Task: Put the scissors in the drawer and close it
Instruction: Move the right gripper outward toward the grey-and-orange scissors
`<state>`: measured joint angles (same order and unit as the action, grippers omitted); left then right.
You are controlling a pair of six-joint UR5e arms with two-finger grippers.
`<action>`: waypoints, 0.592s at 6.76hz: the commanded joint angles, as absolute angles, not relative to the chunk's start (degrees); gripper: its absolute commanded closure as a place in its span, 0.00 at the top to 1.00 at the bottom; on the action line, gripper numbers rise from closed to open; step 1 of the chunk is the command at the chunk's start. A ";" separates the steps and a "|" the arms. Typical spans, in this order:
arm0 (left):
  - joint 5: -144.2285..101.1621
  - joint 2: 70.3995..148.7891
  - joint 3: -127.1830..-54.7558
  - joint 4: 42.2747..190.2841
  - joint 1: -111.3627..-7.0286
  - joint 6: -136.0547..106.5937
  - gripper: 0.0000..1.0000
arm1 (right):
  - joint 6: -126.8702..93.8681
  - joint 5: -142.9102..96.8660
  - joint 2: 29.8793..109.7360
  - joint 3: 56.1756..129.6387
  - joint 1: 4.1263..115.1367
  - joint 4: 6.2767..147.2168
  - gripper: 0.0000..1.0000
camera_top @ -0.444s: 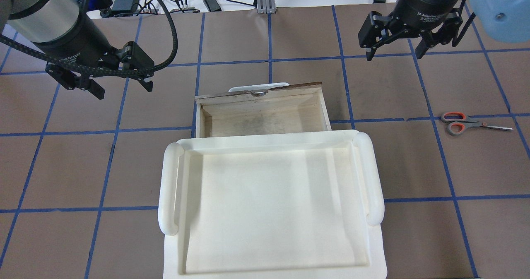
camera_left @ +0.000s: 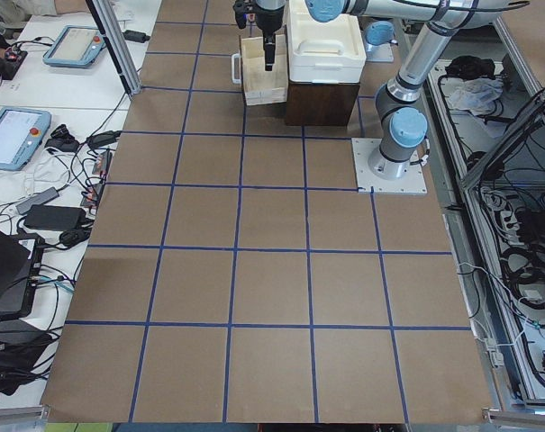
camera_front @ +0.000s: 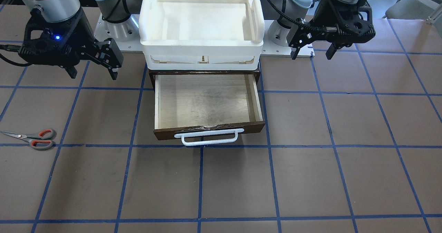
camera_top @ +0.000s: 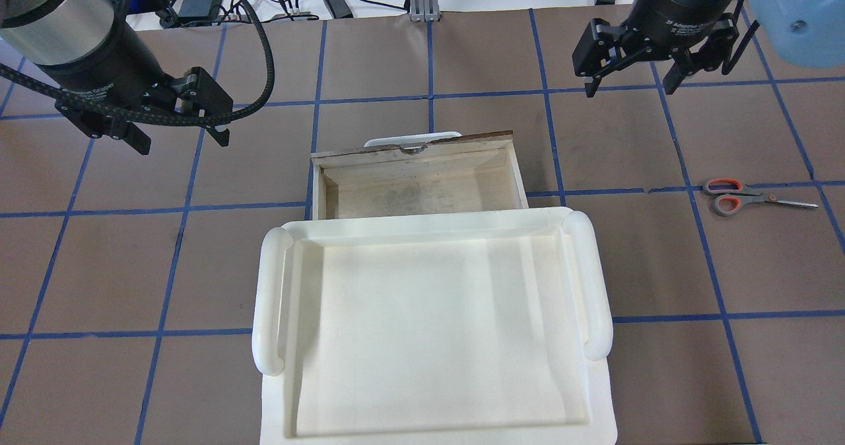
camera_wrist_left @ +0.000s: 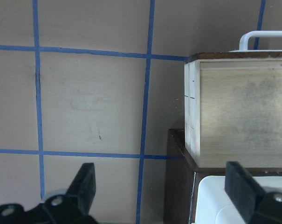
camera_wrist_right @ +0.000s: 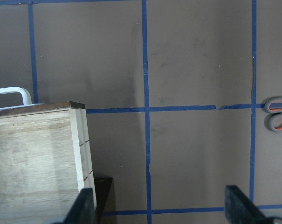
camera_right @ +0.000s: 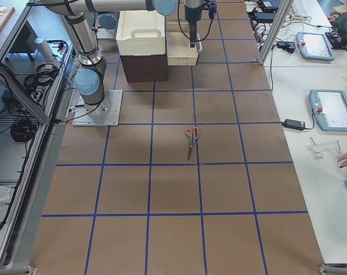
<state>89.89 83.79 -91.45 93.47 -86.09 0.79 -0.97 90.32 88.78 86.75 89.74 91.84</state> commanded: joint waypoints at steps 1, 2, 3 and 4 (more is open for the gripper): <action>92.89 83.67 -91.49 93.51 -85.96 1.05 1.00 | -1.23 90.26 88.42 86.84 88.43 92.81 1.00; 94.99 84.80 -91.67 93.34 -85.87 1.05 1.00 | -1.32 90.26 87.63 86.84 87.46 92.90 1.00; 95.18 85.16 -91.58 90.73 -85.78 1.05 1.00 | -1.14 90.00 83.54 86.84 87.54 93.42 1.00; 95.19 84.64 -91.58 90.88 -85.69 1.05 1.00 | -1.06 90.52 79.93 86.49 85.97 100.13 1.00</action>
